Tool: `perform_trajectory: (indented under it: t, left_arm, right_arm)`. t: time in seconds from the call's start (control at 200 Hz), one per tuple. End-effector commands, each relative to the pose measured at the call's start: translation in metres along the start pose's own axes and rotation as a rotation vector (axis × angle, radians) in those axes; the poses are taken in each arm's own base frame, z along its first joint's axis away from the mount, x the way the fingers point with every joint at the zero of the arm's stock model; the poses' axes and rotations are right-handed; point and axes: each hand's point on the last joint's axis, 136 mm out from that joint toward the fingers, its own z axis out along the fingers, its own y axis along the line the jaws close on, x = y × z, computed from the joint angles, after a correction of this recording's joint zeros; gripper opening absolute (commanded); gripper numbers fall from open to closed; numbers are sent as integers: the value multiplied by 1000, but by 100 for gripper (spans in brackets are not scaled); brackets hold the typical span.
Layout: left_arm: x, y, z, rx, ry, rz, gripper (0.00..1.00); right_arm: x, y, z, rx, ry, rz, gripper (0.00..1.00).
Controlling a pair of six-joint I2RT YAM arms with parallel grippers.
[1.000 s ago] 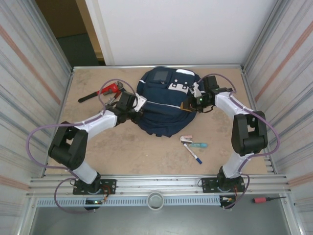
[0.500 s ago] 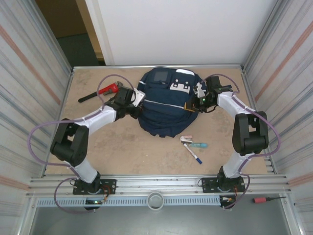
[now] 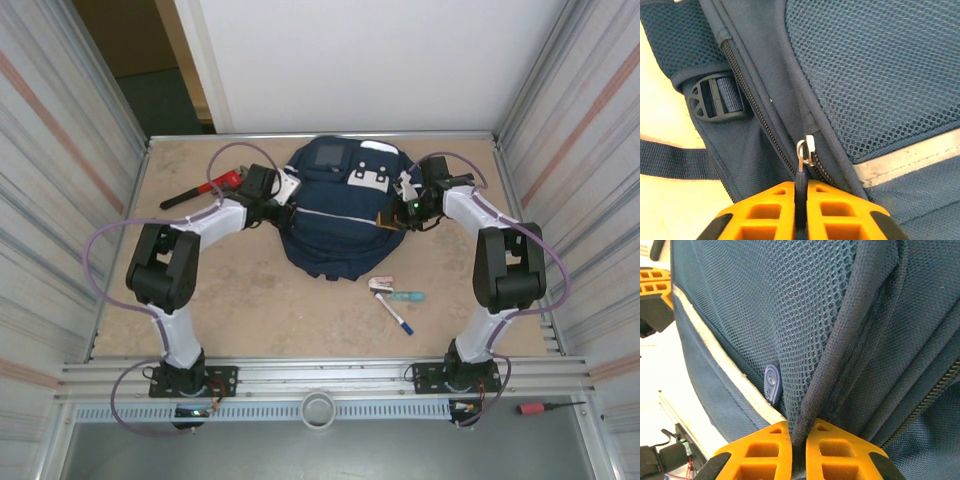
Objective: Pack the student bag
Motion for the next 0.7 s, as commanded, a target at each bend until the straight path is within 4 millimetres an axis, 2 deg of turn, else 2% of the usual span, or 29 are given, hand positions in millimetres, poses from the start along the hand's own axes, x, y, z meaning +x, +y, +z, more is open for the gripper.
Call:
perform_trajectory:
  t: [0.0,0.08,0.16,0.225,0.301,0.396,0.496,0.611,0.691]
  left_arm:
    - [-19,10,-5,-21,-58,-1,23]
    - [-14,10,-18,-36,-68,-3,36]
    - [-15,5,-42,-47,-129,39,45]
    - [-20,-11,-61,-19,-212,145,50]
    - [-26,-44,-75,32,-298,369,57]
    - [-22,-81,-71,45,-328,663,66]
    - [-24,-105,-61,71,-328,823,71]
    - [-34,-120,-48,95,-308,907,72]
    - [-39,-121,-39,86,-291,940,72]
  right_arm:
    - [-2,-7,-3,34,13,4,0]
    - [-6,0,-4,9,0,7,0]
    - [-11,13,-9,-36,-15,1,0]
    - [-15,21,-14,-54,-30,-12,0]
    - [-19,26,-19,-67,-41,-15,0]
    - [-21,32,-19,-96,-38,-15,0]
    - [-21,38,-17,-109,-31,-20,0]
    - [-20,39,-14,-104,-18,-23,0]
    - [-19,39,-13,-98,-15,-24,0]
